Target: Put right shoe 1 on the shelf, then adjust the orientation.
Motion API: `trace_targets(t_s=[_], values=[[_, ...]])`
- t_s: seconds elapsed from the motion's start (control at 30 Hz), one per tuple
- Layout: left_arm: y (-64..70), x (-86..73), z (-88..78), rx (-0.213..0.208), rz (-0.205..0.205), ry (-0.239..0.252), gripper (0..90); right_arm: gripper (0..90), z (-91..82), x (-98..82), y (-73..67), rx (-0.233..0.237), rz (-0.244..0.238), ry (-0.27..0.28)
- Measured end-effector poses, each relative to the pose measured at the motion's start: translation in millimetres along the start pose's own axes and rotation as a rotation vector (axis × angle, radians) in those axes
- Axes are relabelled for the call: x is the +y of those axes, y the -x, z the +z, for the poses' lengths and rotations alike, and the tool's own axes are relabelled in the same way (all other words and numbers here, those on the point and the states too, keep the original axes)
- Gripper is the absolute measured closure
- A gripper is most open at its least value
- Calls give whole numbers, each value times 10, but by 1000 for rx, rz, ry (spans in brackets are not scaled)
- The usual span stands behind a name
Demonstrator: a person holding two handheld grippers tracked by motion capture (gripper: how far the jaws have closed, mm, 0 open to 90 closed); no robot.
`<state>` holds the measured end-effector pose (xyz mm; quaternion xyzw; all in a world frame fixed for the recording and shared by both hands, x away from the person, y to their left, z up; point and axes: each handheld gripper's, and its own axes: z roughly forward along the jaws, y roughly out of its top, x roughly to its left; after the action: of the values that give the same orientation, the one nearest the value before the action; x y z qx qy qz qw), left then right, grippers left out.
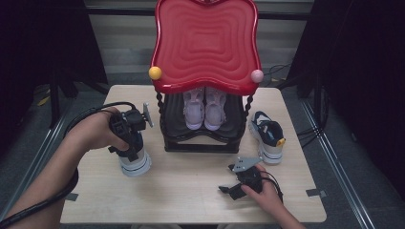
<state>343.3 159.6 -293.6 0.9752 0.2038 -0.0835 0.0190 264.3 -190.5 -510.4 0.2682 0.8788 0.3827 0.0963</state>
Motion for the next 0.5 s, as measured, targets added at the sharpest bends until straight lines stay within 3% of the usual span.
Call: trace_targets(t_s=[0.5], values=[[103,74,-337,23,24,8,726,117,-1,0,-2,1,3,-2]])
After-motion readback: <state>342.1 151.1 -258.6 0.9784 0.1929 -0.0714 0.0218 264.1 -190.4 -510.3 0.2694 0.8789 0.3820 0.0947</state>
